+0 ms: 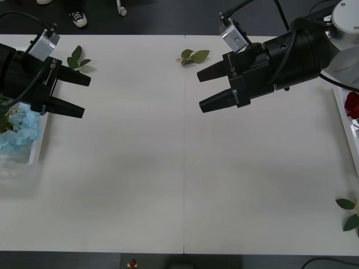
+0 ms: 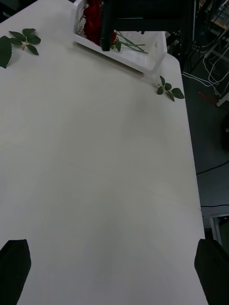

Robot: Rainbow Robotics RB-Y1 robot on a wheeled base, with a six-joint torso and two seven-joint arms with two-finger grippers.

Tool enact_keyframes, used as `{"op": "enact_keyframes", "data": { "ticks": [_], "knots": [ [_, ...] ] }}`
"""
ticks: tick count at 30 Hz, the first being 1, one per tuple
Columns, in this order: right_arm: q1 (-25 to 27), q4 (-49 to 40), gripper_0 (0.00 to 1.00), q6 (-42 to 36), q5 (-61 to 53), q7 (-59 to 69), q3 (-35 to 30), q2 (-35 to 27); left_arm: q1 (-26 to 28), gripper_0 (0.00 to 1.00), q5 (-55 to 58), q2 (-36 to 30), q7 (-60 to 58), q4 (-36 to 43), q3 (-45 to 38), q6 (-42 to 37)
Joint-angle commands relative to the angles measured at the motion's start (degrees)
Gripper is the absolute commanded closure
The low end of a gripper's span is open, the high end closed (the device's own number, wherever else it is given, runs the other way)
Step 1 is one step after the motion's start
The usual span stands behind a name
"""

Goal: Put the red flowers into the right box and the blue flowers into the left box

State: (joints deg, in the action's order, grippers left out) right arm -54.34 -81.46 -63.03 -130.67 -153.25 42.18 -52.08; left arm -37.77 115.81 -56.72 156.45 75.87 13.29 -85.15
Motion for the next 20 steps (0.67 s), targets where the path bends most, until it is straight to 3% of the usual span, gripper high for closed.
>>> {"op": "enact_keyframes", "data": {
  "ticks": [1,8,20],
  "knots": [
    [-2.7,-0.63,0.03,0.1,0.06,-1.75,0.01,-0.48,-0.99,0.0,0.11,-2.52,-1.45,1.04,-1.69,0.24],
    [-2.7,-0.63,0.15,0.1,0.06,-1.75,0.01,-0.48,-0.99,0.0,0.11,-2.52,-1.45,1.04,-1.69,0.24],
    [-2.7,-0.63,0.15,0.1,0.06,-1.75,0.01,-0.48,-0.99,0.0,0.11,-2.52,-1.45,1.04,-1.69,0.24]
  ]
}}
